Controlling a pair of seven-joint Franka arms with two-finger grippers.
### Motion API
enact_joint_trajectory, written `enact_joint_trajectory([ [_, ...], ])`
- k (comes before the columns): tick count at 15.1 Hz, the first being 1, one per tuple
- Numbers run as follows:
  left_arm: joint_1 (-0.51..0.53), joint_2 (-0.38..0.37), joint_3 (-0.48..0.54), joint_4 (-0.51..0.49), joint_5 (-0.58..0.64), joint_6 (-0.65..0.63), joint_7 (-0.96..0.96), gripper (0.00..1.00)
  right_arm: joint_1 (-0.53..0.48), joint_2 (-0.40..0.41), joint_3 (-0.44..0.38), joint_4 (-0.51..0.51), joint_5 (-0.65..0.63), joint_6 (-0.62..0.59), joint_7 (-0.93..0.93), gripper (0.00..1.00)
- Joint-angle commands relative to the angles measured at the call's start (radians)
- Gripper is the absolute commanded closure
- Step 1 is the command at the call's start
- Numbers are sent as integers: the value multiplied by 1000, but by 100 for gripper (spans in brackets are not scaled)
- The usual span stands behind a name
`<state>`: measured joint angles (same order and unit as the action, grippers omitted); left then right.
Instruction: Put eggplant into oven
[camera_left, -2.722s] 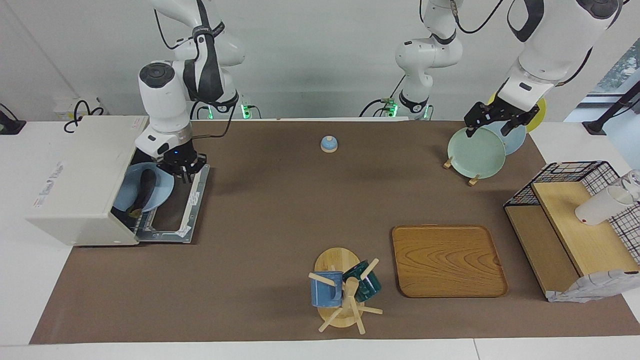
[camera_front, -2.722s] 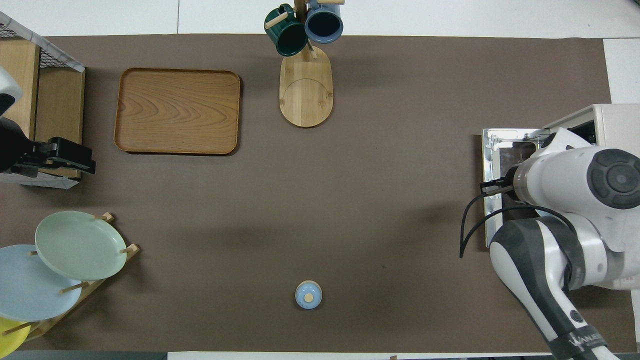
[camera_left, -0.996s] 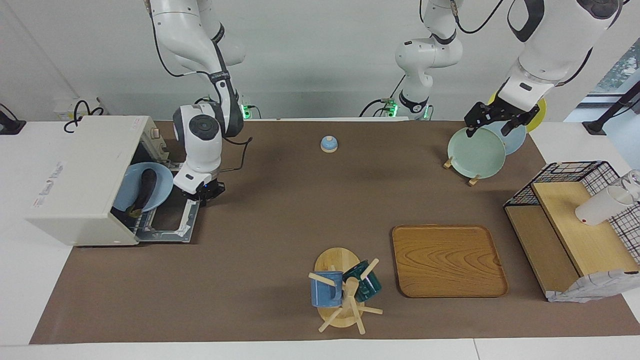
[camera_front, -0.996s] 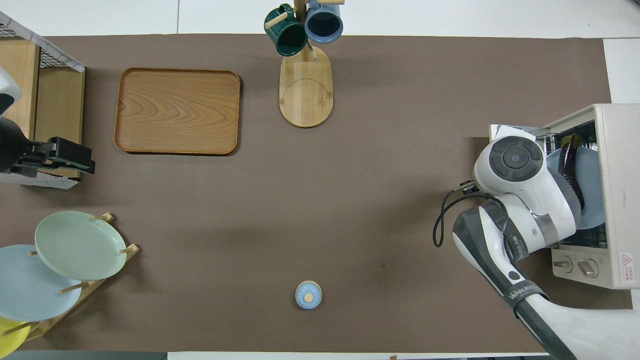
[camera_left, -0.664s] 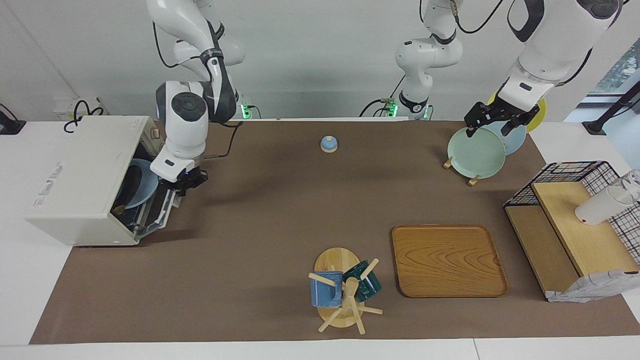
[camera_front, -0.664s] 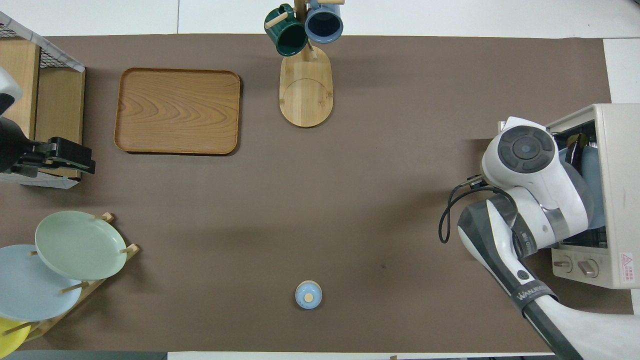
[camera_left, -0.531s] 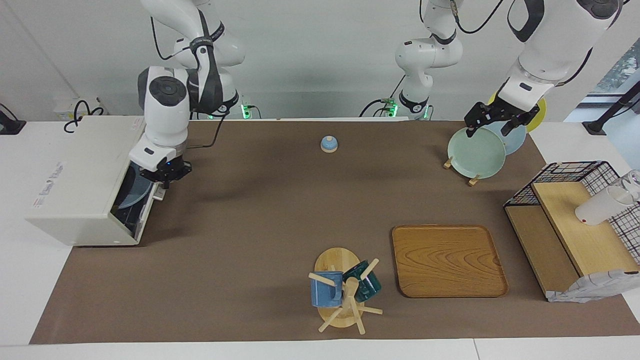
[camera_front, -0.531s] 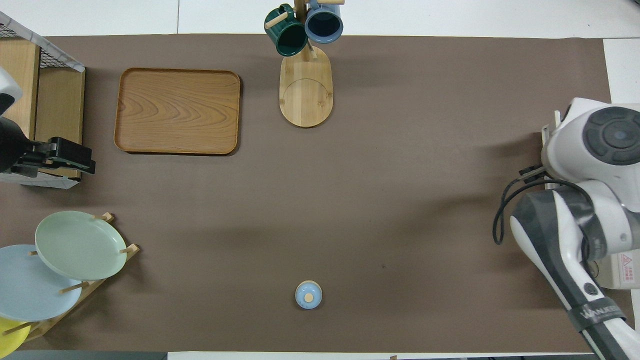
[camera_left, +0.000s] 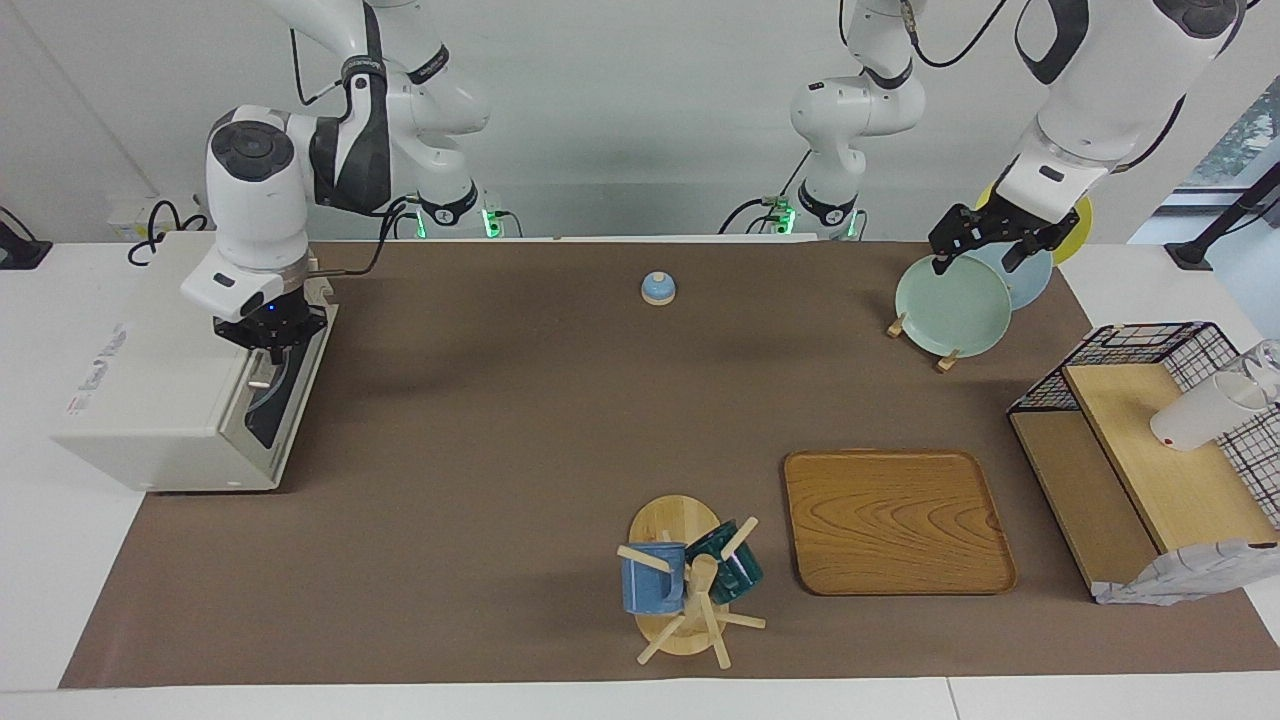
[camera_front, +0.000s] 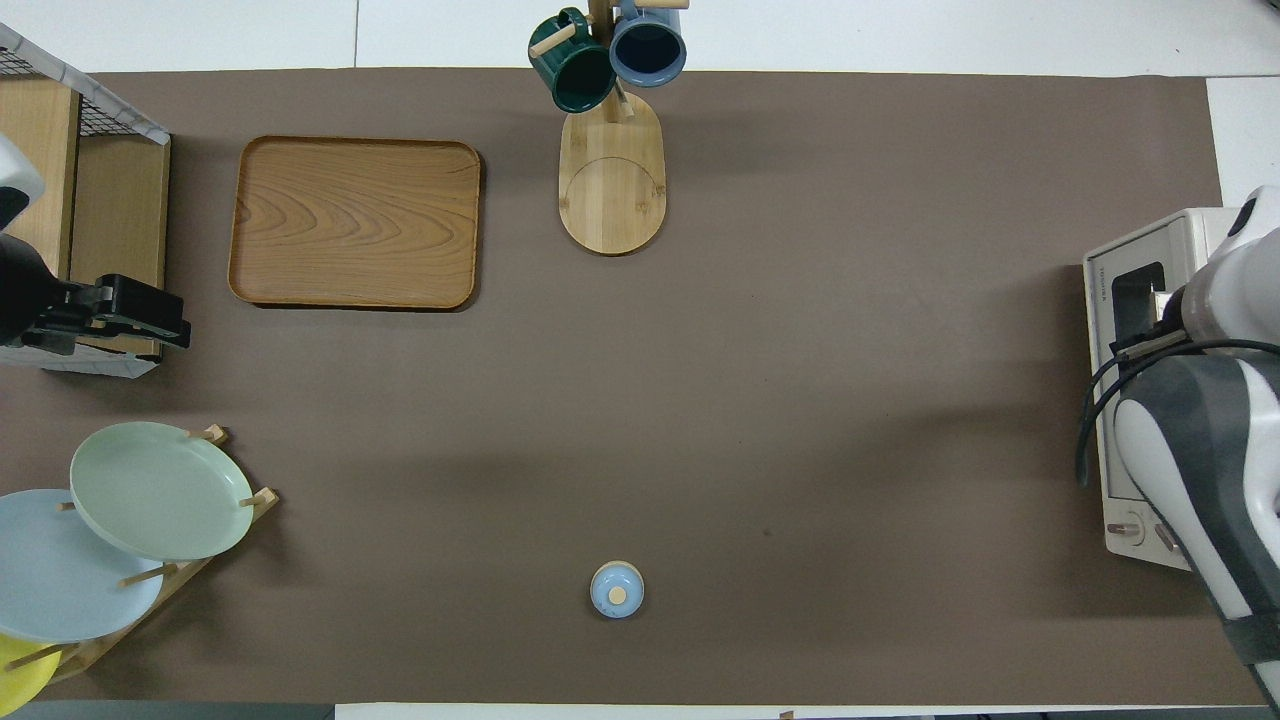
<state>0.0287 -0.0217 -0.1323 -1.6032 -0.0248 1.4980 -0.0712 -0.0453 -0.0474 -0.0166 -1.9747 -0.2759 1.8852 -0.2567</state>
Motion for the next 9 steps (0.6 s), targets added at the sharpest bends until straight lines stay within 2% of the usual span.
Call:
enact_joint_trajectory([
  [1,-6,-14,8,-4,0,-9,7,0,1,0,18,175,107,-194,-16,99],
  [3,-6,-14,8,-4,0,-7,7,0,1,4,41,229,206,-228,20,89],
  [5,-6,-14,8,-6,0,-7,7,0,-1,4,66,244,231,-233,77,63],
  [6,-6,-14,8,-6,0,-9,7,0,-1,4,69,261,230,-262,82,57],
  [7,-6,-14,8,-4,0,-9,7,0,-1,9,69,282,231,-287,83,20],
  [8,-6,-14,8,-4,0,-7,7,0,-1,9,70,284,233,-297,82,0],
  [9,-6,-14,8,-6,0,-9,7,0,-1,9,70,284,239,-310,82,0],
])
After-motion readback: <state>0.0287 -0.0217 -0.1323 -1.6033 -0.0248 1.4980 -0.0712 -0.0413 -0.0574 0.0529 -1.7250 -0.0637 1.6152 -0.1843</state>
